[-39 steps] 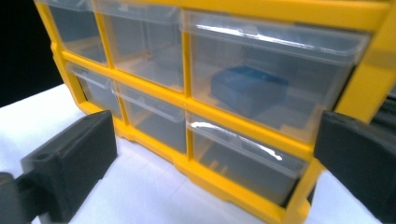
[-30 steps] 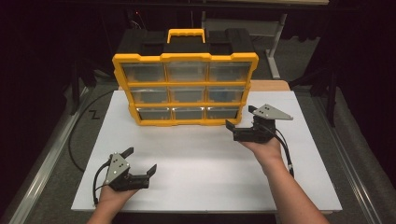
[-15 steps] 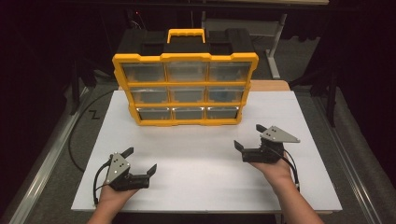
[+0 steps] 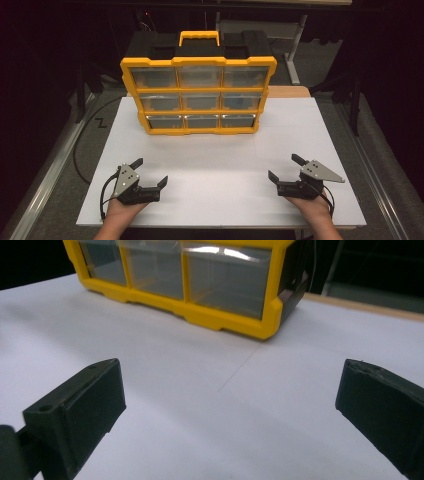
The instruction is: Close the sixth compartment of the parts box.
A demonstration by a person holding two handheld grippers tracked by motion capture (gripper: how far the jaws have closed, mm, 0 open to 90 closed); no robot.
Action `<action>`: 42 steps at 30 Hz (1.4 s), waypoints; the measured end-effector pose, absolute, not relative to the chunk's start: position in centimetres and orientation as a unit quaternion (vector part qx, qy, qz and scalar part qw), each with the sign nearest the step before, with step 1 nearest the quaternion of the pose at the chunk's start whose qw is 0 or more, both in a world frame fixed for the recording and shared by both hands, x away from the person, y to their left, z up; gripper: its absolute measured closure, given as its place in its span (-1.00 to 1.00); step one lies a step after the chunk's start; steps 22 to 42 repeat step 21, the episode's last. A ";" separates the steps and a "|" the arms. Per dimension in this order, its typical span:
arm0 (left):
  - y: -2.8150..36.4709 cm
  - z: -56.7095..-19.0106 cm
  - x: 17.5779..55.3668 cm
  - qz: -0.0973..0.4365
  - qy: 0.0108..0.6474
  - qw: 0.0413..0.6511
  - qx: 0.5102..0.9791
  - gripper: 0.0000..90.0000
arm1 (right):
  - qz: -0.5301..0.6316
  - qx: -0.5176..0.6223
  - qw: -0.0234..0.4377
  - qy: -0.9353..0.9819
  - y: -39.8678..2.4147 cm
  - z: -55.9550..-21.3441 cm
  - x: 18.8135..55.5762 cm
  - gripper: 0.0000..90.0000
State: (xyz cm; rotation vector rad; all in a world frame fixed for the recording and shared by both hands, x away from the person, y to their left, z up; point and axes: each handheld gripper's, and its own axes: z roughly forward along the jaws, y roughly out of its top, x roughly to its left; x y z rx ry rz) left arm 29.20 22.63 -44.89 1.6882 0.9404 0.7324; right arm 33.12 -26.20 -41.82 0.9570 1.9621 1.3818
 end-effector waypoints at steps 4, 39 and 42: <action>22.4 -45.1 29.5 0.301 0.394 0.503 0.708 -0.99 | 0.522 0.346 0.273 0.731 -25.5 -42.0 33.3 -0.98; 22.8 -44.8 29.2 0.306 0.393 0.514 0.698 -0.99 | 0.504 0.350 0.277 0.740 -25.1 -42.4 33.4 -0.98; 22.8 -44.8 29.2 0.306 0.393 0.514 0.698 -0.99 | 0.504 0.350 0.277 0.740 -25.1 -42.4 33.4 -0.98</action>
